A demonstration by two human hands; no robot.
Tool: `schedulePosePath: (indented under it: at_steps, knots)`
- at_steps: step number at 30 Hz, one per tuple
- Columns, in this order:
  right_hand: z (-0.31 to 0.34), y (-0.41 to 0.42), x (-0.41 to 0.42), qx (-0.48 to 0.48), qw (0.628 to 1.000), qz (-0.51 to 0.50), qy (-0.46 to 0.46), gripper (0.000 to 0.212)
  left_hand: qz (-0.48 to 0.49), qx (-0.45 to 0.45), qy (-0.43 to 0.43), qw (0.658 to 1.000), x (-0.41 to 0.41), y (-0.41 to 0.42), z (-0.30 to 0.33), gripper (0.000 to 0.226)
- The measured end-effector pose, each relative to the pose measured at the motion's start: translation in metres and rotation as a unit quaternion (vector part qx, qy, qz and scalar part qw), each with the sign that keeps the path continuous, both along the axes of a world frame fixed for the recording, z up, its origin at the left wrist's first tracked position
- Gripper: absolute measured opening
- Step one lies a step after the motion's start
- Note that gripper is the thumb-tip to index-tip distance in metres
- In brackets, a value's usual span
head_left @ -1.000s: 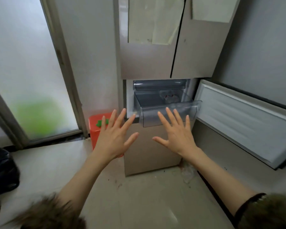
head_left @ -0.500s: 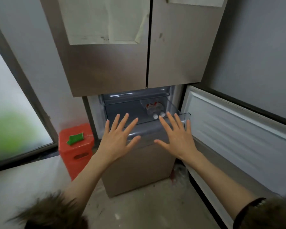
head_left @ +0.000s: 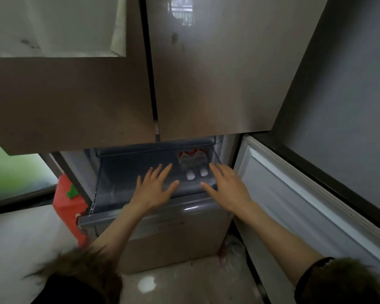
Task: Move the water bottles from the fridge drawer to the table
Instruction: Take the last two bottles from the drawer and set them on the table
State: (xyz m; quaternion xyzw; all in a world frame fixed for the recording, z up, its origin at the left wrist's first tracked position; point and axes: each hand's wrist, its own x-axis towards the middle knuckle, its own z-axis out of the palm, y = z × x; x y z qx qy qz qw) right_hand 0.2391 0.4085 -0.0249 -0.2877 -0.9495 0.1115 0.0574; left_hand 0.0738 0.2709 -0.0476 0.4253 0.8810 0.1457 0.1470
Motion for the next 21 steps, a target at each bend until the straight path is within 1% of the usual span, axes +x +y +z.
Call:
schedulePosePath:
  at_steps: [3,5,7,9,12,14,16,21]
  knots:
    - [-0.01,0.028,-0.025,-0.061,0.998,0.004,-0.006,0.066,0.028,-0.013,-0.054,0.998,-0.019,0.037,-0.014,0.068]
    - [-0.024,0.046,-0.044,-0.123,0.992,-0.004,-0.032,0.058,0.056,0.01,-0.106,0.993,-0.023,0.059,-0.02,0.067]
    - [-0.041,0.067,-0.064,-0.196,0.979,-0.025,-0.043,0.044,0.101,0.039,-0.157,0.982,-0.024,0.08,-0.027,0.061]
    - [-0.056,0.084,-0.081,-0.255,0.963,-0.064,-0.062,0.035,0.146,0.049,-0.196,0.968,-0.03,0.101,-0.036,0.053]
    - [-0.075,0.101,-0.101,-0.276,0.95,-0.1,-0.102,0.034,0.167,0.044,-0.252,0.952,-0.041,0.127,-0.055,0.038]
    - [-0.089,0.108,-0.112,-0.269,0.947,-0.115,-0.129,0.034,0.197,0.06,-0.318,0.925,-0.047,0.143,-0.066,0.034]
    - [-0.1,0.113,-0.124,-0.276,0.942,-0.127,-0.143,0.038,0.248,0.084,-0.377,0.888,-0.051,0.156,-0.076,0.037]
    - [-0.12,0.117,-0.144,-0.268,0.941,-0.149,-0.143,0.047,0.312,0.102,-0.485,0.811,-0.058,0.177,-0.103,0.037]
